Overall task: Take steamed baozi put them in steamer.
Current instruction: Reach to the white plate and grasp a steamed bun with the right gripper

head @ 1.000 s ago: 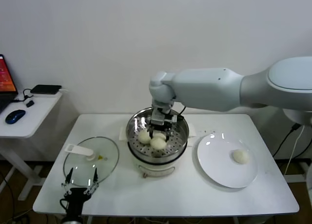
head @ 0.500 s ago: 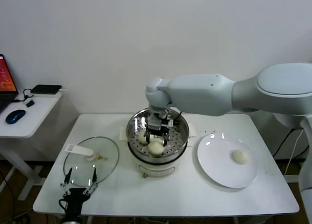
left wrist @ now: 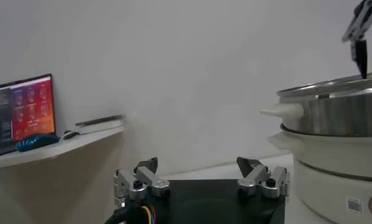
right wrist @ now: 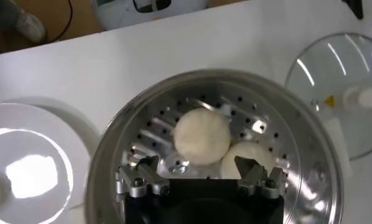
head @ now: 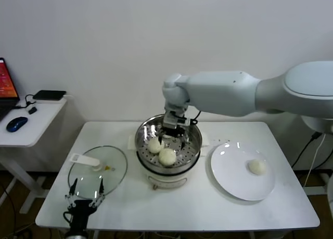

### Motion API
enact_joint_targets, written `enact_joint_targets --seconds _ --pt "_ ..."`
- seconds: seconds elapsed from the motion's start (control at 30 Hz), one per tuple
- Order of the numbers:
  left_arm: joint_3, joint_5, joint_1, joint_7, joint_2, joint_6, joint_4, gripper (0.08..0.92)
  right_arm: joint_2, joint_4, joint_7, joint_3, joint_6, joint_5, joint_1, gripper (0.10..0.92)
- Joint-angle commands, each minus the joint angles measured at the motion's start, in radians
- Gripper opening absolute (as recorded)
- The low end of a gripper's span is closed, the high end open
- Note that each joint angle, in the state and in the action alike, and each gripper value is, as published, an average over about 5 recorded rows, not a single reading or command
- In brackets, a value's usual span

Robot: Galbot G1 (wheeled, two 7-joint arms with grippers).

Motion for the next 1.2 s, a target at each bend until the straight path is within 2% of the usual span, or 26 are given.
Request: enact_joint_targets --seconds 0.03,0.23,0.5,0.7,1.2 --pt "0.007 0.003 0.0 0.002 -0.001 -0.001 -0.001 0.823 -0.199 -0.019 -0.046 -0.249 -0.165 0.203 0.176 0.823" --pt "0.011 0.005 0.0 0.003 -0.002 -0.003 0.001 0.823 -0.356 0.016 0.014 -0.349 -0.301 0.235 0.156 0.823" --pt "0.012 0.006 0.003 0.003 -0.001 -0.005 0.004 0.823 -0.515 0.018 0.12 -0.259 -0.456 0.186 0.018 0.823" --pt "0.011 0.01 0.011 0.002 0.001 -0.005 -0.001 0.823 -0.56 -0.046 0.141 -0.179 -0.474 0.073 -0.095 0.823" --pt "0.006 0.035 0.028 0.001 -0.007 -0.01 0.003 0.823 -0.555 -0.199 0.085 -0.018 -0.428 -0.041 -0.313 0.823"
